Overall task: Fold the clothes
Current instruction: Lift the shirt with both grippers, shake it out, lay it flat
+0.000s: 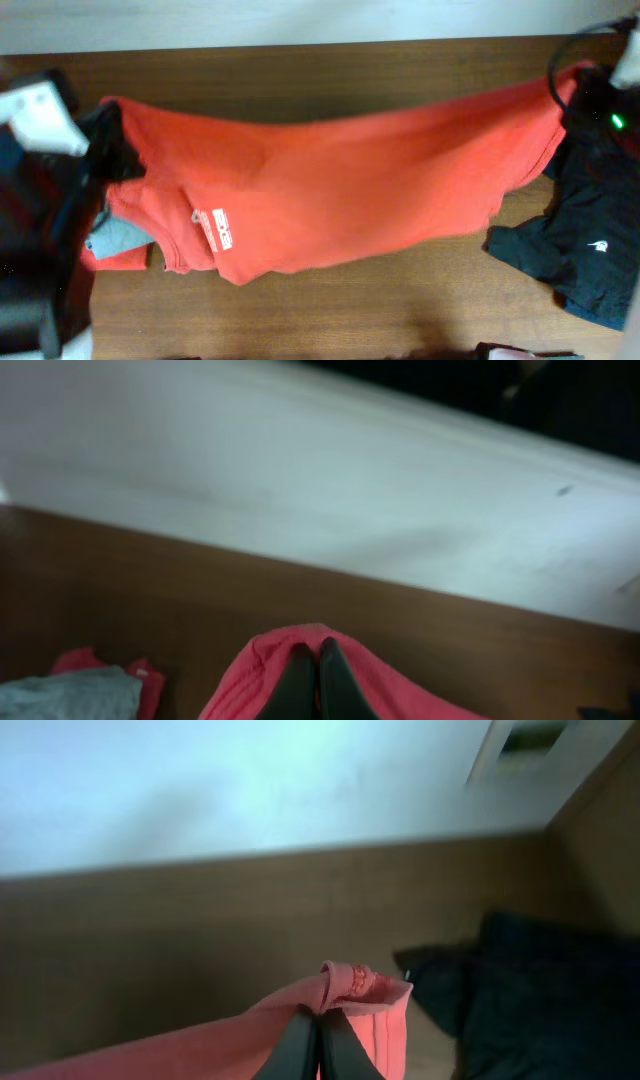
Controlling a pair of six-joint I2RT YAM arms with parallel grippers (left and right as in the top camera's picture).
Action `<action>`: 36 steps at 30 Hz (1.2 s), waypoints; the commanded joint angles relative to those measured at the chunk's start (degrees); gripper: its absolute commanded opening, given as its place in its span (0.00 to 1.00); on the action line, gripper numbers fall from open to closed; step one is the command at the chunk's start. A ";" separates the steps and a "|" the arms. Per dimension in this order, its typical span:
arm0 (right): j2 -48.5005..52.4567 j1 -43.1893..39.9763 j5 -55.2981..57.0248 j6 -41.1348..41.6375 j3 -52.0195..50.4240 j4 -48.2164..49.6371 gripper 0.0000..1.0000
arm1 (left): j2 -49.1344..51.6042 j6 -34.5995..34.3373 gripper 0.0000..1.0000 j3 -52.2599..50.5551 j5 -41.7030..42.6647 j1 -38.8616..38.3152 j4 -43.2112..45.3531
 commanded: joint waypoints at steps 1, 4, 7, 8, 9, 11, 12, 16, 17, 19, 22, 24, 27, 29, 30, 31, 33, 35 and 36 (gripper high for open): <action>11.02 -0.33 1.86 0.63 -0.24 0.63 0.04 | 8.87 1.09 0.00 0.42 0.28 0.11 2.73; 19.52 -0.33 1.73 0.66 -0.24 3.37 0.04 | 17.88 1.09 0.00 0.42 2.32 -0.02 7.67; 26.75 -0.33 0.37 2.34 -0.22 9.20 0.04 | 27.19 1.09 0.00 0.44 6.27 0.00 17.03; 28.76 -0.33 -0.83 4.13 0.00 11.72 0.04 | 30.05 1.07 0.00 0.61 7.04 0.00 20.81; 29.77 -0.33 -1.42 5.29 0.44 13.11 0.04 | 32.22 0.90 0.00 1.20 7.80 0.13 23.50; 30.40 -0.39 -1.53 7.10 3.30 15.26 0.04 | 37.38 -0.92 0.00 7.19 11.39 1.18 27.63; 30.23 -0.39 -1.46 7.06 5.53 15.32 0.04 | 38.32 -1.07 0.00 10.14 11.98 1.42 27.56; 29.92 -0.39 -0.68 6.47 18.95 11.80 0.04 | 38.77 -0.72 0.00 23.76 12.63 2.45 25.05; 29.92 -0.39 -0.35 6.45 22.51 10.38 0.04 | 38.77 -0.07 0.00 28.26 12.61 2.73 22.69; 29.92 -0.39 0.70 6.23 30.12 5.95 0.04 | 38.77 2.78 0.01 38.38 12.39 3.21 14.36; 29.92 -0.39 2.49 5.70 31.89 1.57 0.04 | 38.77 4.85 0.00 44.11 12.39 3.39 4.09; 30.18 -0.37 3.39 4.94 31.58 -3.15 0.04 | 38.77 5.01 0.00 44.72 12.41 3.37 -3.39; 30.97 -0.39 5.14 4.92 29.64 -10.05 0.04 | 39.65 5.01 0.00 44.06 12.39 3.28 -15.43; 31.89 -0.39 8.46 4.90 27.78 -13.77 0.04 | 41.00 5.01 0.00 43.87 12.15 3.23 -23.19; 32.24 -0.39 10.16 4.90 26.56 -14.95 0.04 | 42.03 5.01 0.00 43.80 12.02 3.23 -27.41; 32.54 -0.39 11.47 4.90 25.09 -15.69 0.04 | 42.99 5.01 0.00 43.74 11.65 3.23 -30.71; 32.79 -0.39 13.05 4.87 21.20 -17.27 0.04 | 45.55 5.01 0.00 43.60 9.62 3.23 -37.55; 32.79 -0.39 13.31 3.63 16.48 -18.16 0.04 | 48.24 5.01 0.00 43.19 6.88 3.23 -42.56; 32.79 -0.39 13.33 2.78 13.88 -18.16 0.04 | 49.79 5.03 0.00 43.01 5.90 3.21 -44.94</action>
